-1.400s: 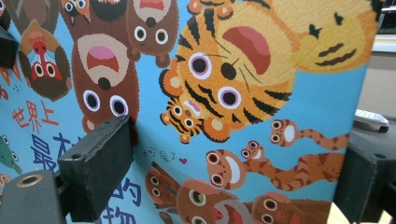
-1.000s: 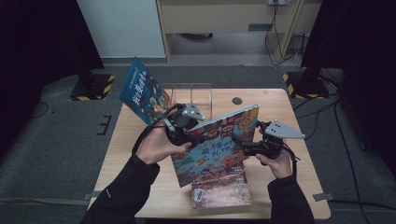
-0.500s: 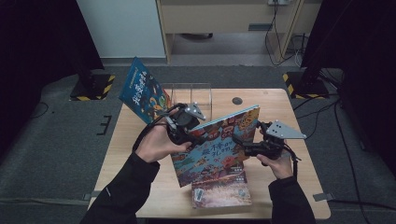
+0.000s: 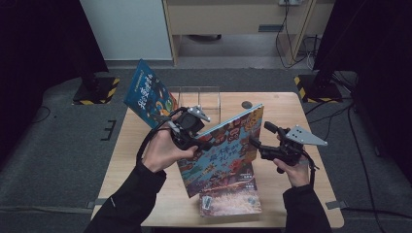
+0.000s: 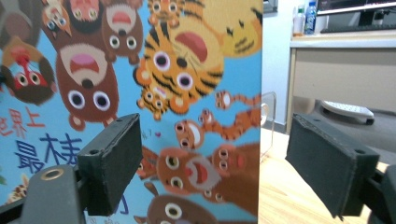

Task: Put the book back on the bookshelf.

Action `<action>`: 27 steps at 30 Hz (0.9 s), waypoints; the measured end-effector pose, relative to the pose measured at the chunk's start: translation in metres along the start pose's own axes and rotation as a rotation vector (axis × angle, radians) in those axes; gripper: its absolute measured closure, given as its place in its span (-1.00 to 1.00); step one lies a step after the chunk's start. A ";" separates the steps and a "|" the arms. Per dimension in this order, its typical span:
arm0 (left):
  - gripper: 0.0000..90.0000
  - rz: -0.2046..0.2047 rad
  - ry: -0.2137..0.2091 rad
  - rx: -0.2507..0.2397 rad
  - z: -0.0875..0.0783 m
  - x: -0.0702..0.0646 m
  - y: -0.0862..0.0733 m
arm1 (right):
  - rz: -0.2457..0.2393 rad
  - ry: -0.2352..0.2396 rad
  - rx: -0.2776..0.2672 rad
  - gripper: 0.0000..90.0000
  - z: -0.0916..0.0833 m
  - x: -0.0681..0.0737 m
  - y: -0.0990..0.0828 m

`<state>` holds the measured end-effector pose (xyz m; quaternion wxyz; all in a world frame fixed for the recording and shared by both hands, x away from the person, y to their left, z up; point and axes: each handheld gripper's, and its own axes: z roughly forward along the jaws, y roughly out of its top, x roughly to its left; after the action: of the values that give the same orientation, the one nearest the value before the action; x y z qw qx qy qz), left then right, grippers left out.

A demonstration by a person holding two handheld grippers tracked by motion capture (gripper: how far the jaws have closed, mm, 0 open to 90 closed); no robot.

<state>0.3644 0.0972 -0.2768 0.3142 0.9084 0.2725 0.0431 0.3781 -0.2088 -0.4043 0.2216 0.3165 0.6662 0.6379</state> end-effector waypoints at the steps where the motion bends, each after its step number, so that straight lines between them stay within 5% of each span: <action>1: 0.78 0.000 -0.001 0.001 0.000 0.000 0.000 | 0.002 0.002 0.006 -0.56 0.003 0.001 -0.001; 14: 0.66 0.029 0.060 0.019 0.002 0.000 0.013 | 0.008 0.028 0.016 -0.52 0.018 0.001 -0.006; 27: 0.58 0.055 0.030 0.096 0.007 0.002 0.031 | -0.030 0.025 0.023 -0.53 0.018 0.004 -0.007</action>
<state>0.3824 0.0735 -0.2641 0.2648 0.9288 0.2539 0.0520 0.3872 -0.1933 -0.4124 0.2191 0.3008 0.6808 0.6309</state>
